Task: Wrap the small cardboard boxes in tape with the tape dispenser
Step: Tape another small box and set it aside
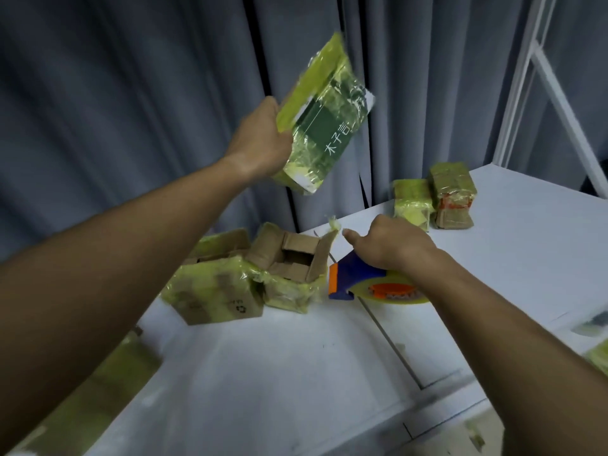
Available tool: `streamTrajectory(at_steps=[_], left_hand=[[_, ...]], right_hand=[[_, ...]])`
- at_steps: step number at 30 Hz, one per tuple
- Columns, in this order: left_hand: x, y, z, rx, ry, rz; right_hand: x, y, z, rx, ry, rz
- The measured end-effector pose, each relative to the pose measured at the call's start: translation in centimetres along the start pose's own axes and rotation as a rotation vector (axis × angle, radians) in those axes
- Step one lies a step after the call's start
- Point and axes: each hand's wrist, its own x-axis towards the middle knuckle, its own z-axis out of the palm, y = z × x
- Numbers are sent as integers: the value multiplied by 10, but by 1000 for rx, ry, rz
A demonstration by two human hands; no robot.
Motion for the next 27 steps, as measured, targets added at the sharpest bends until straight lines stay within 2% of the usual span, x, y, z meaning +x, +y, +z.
streamTrajectory(at_steps=[11, 20, 27], left_hand=[[-107, -39, -53, 214, -118, 116], [-204, -67, -81, 304, -136, 53], [-261, -85, -94, 297, -44, -38]], right_hand=[[-43, 15, -29, 74, 152, -46], [-76, -9, -31, 14, 208, -185], [-102, -35, -18, -10, 244, -279]])
